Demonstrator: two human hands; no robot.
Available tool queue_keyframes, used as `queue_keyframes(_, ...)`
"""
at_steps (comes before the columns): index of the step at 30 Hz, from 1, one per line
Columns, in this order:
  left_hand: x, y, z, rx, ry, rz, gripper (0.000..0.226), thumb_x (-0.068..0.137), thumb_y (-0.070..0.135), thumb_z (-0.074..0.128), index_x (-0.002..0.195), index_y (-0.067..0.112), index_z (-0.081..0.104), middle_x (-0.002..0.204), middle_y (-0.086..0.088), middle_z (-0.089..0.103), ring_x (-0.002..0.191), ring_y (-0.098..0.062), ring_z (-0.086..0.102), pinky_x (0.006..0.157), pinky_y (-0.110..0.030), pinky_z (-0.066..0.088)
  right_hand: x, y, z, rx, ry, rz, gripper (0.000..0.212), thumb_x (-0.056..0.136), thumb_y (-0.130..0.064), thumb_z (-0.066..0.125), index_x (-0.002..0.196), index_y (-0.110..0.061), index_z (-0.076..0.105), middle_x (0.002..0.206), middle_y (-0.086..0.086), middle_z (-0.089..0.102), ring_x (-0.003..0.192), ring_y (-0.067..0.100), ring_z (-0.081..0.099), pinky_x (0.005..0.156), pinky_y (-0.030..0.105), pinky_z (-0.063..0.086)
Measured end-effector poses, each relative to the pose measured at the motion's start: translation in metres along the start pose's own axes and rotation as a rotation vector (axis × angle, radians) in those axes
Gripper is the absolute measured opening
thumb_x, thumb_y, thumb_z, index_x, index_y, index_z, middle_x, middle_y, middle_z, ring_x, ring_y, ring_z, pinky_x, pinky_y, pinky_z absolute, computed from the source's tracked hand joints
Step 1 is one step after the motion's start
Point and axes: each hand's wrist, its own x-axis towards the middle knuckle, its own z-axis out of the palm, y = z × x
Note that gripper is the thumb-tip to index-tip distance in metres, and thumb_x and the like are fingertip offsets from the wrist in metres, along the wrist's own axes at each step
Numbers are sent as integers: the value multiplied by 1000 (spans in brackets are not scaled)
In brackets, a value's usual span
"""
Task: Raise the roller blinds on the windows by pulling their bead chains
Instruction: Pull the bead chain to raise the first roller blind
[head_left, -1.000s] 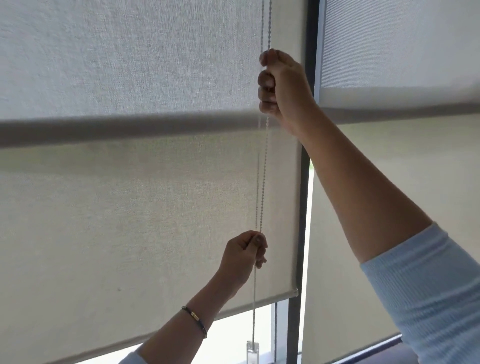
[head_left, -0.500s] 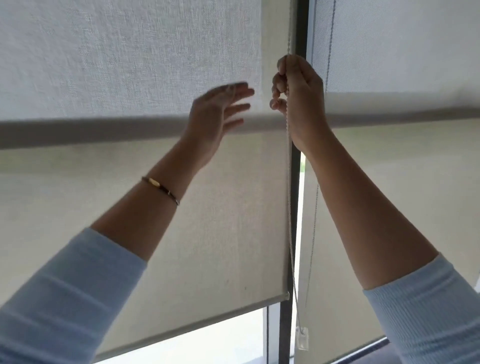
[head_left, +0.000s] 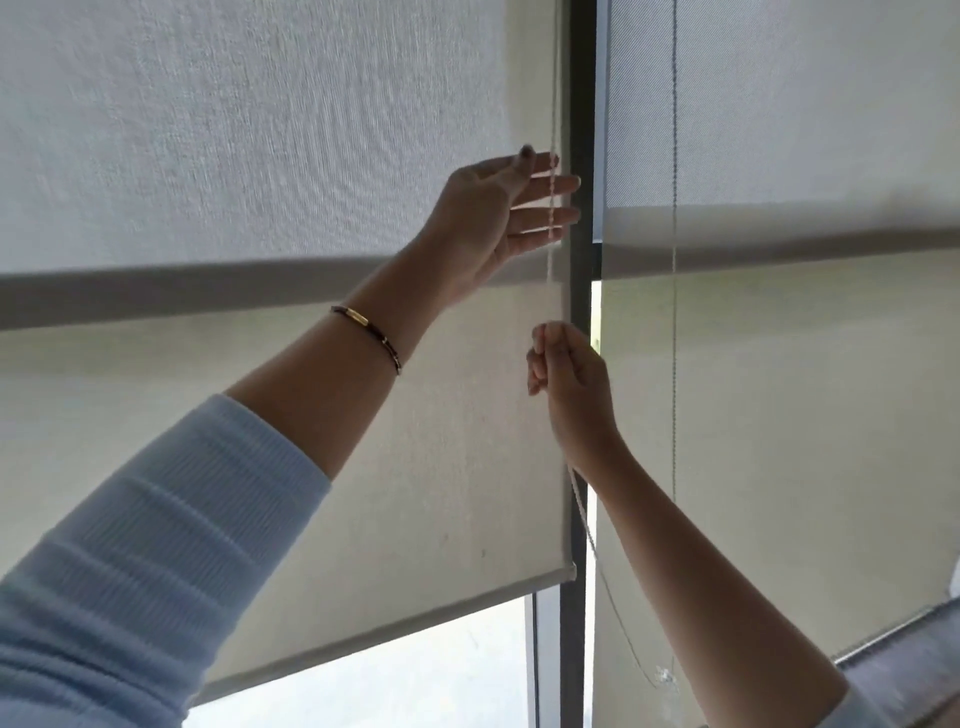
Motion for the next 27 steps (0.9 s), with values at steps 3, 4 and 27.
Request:
queue_keyframes(3,-2,-16,4,-3,27,-3,33,104,19,44,122,-3,61,108,-17,73,93,-30,74,87,-41,60,-22,16,-1,-47,20,9,30,106,-15,35,82,-15,53,64,-3,46,59,13,44,55,27,41)
queue_keyframes(4,-3,-21,5,-10,30,1,30,102,16,46,119,-4,63,99,-15,73,84,-25,73,83,-37,61,-30,21,-1,-54,22,13,30,106,-16,35,82,-14,53,64,-2,46,59,13,44,55,27,41)
queue_keyframes(27,-123,-216,-31,-29,185,-251,29,97,5,55,80,14,77,62,-2,59,62,-18,50,71,-34,49,-153,124,-24,-295,-419,613,22,97,-4,51,90,-18,67,96,-13,72,94,-4,65,84,18,51)
